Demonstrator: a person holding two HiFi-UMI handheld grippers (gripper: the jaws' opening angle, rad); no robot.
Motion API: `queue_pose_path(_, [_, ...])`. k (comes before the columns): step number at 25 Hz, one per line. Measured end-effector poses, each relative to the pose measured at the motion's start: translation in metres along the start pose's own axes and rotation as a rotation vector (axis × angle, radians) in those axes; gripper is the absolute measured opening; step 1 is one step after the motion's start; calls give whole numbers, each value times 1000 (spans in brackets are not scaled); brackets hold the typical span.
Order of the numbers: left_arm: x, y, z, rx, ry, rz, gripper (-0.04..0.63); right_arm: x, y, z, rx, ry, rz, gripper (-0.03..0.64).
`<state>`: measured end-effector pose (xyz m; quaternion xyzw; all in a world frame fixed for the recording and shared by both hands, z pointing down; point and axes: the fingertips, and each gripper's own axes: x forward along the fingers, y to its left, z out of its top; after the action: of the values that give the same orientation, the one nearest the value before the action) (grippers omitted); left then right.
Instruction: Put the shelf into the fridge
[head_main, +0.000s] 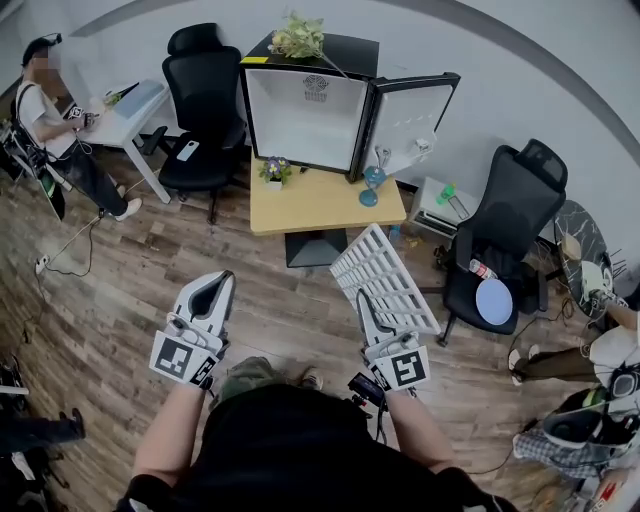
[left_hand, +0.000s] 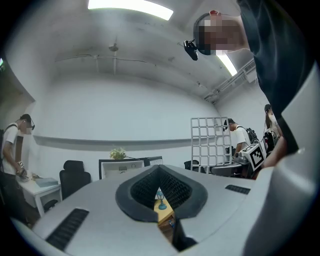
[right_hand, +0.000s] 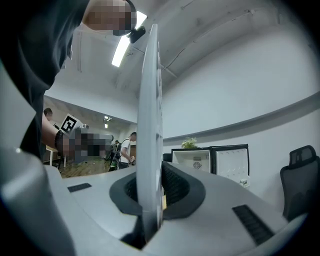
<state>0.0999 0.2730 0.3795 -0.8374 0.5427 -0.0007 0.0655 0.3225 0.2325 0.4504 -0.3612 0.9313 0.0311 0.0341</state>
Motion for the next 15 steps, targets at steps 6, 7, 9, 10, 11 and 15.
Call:
queue_pose_path(6, [2,7,-4,1,17,18,18,11,-3,-4,16,-6,18,43])
queue_pose_path(7, [4,9,-4,-1,14,19,18,15,-3,-3,11,-7,20,43])
queue_pose_path(9, [7,14,-4,-4,6,16,18,21,-3,-1,-3,-6,21,43])
queue_pose_path(10, [9,16,-5,-7,2,12,18,24,-2,0,-11,-5,19,43])
queue_pose_path(11, [11,19,-6,-10,-2,8,18,27,-2,1,-19,-4,17,43])
queue_pose_path(15, [22,33,-10,-22,-20,-8,18,40,-5,1,-35,7,-1,43])
